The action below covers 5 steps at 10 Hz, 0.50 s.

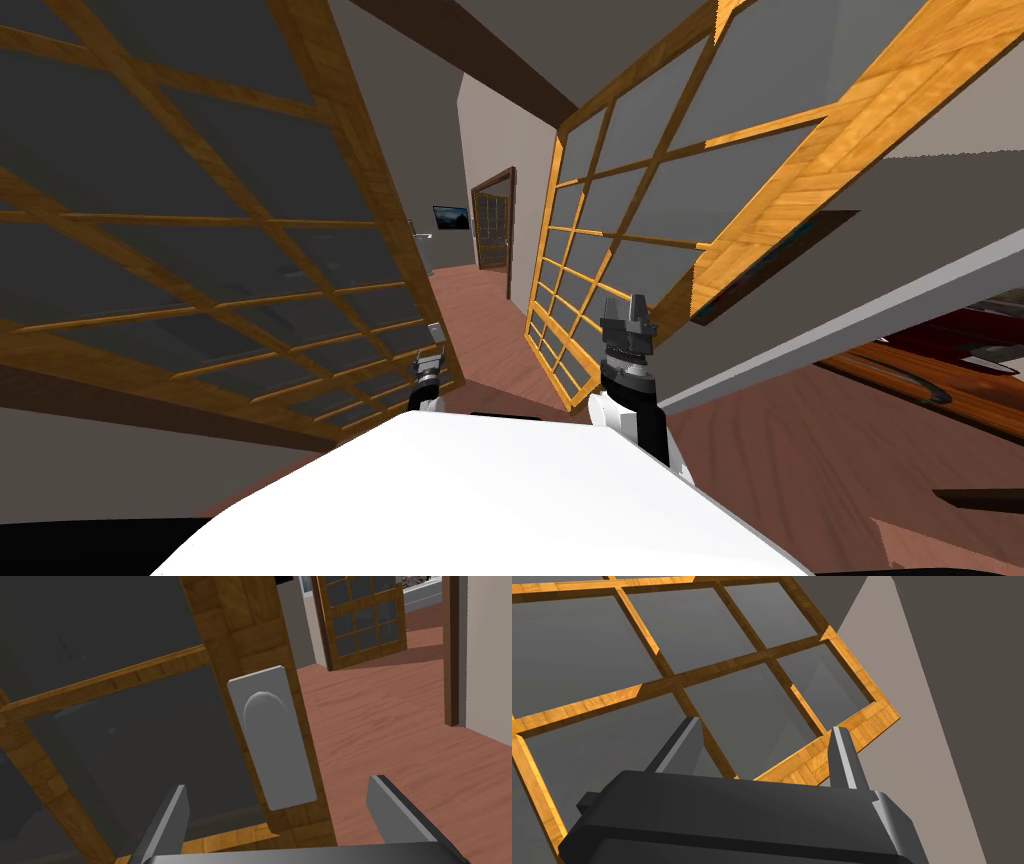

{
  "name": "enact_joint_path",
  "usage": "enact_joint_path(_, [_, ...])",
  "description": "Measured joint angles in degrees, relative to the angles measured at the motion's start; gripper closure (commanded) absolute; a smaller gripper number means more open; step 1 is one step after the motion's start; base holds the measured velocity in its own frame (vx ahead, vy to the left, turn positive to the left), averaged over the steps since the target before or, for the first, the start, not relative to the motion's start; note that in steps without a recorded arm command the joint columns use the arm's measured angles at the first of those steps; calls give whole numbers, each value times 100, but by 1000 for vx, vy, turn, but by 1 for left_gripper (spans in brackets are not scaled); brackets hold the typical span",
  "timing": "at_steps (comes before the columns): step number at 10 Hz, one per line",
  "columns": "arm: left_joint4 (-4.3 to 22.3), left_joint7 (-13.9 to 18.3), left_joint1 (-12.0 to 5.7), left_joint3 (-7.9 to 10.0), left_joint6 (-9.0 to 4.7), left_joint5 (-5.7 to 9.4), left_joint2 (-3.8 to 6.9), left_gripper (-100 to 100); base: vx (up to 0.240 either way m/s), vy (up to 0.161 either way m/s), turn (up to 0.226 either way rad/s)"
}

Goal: Pull the door open

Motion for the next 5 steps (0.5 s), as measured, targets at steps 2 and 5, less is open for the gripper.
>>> enact_joint_path(2, [-17, 280, -9, -47, -3, 110, -21, -100, -49, 4, -22])
enact_joint_path(5, [-45, 696, -27, -114, 10, 274, -47, -100, -54, 6, -30])
